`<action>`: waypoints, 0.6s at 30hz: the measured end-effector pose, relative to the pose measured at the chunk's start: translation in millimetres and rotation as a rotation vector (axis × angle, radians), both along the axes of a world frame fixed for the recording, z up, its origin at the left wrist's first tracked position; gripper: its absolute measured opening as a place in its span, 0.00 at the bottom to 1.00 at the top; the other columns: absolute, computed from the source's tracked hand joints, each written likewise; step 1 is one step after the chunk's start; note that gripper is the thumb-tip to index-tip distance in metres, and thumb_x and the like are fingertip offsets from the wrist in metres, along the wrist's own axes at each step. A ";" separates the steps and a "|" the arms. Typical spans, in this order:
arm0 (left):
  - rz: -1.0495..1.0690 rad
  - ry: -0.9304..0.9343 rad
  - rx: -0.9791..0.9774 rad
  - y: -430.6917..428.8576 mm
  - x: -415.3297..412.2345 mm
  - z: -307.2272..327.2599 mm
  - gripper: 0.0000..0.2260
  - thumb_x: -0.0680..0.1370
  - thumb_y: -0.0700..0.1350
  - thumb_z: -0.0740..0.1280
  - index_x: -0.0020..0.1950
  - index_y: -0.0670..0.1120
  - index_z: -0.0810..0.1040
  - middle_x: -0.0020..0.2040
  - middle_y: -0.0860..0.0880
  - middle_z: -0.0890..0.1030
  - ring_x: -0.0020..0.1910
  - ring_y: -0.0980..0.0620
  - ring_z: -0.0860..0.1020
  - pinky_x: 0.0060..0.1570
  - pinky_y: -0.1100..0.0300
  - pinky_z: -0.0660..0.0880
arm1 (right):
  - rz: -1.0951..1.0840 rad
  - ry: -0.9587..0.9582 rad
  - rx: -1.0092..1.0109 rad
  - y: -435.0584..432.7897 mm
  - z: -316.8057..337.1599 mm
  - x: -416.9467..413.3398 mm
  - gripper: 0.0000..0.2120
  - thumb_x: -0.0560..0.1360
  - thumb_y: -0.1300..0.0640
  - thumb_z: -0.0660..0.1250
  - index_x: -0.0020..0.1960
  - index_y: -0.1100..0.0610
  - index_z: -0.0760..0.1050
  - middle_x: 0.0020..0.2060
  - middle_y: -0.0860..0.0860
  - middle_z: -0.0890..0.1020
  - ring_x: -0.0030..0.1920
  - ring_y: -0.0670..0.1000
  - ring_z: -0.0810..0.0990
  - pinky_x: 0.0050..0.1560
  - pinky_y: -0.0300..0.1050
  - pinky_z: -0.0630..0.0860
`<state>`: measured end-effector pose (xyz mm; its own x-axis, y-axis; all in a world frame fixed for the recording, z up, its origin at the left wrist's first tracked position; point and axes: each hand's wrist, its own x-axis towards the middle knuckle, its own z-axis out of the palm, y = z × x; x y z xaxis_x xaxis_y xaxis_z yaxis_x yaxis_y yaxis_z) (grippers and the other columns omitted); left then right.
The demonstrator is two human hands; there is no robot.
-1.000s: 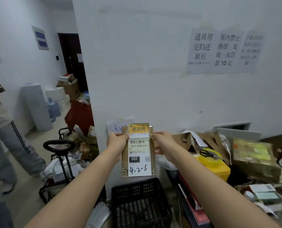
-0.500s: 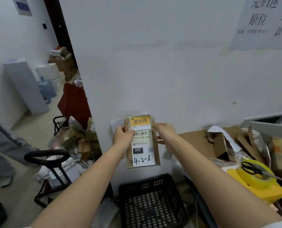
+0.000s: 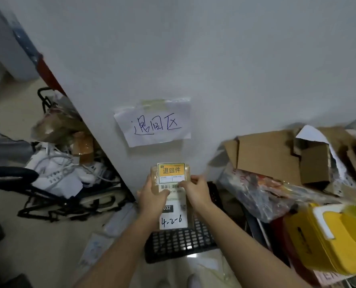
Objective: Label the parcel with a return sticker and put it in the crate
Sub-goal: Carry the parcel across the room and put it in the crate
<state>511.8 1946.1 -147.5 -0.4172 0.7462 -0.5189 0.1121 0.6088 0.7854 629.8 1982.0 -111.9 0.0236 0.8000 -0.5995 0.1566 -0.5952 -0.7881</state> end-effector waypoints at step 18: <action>0.130 -0.176 -0.230 -20.0 4.9 -265.9 0.16 0.74 0.32 0.65 0.59 0.46 0.74 0.55 0.44 0.81 0.52 0.46 0.81 0.51 0.52 0.79 | -0.104 0.176 -0.251 -25.4 -307.8 1.5 0.12 0.73 0.67 0.63 0.54 0.61 0.80 0.50 0.60 0.84 0.51 0.60 0.83 0.52 0.55 0.80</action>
<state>516.6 1926.1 -413.3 -0.3900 0.5469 -0.7408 -0.1037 0.7733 0.6255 631.4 1956.5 -419.6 -0.0241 0.6255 -0.7799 -0.0407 -0.7801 -0.6244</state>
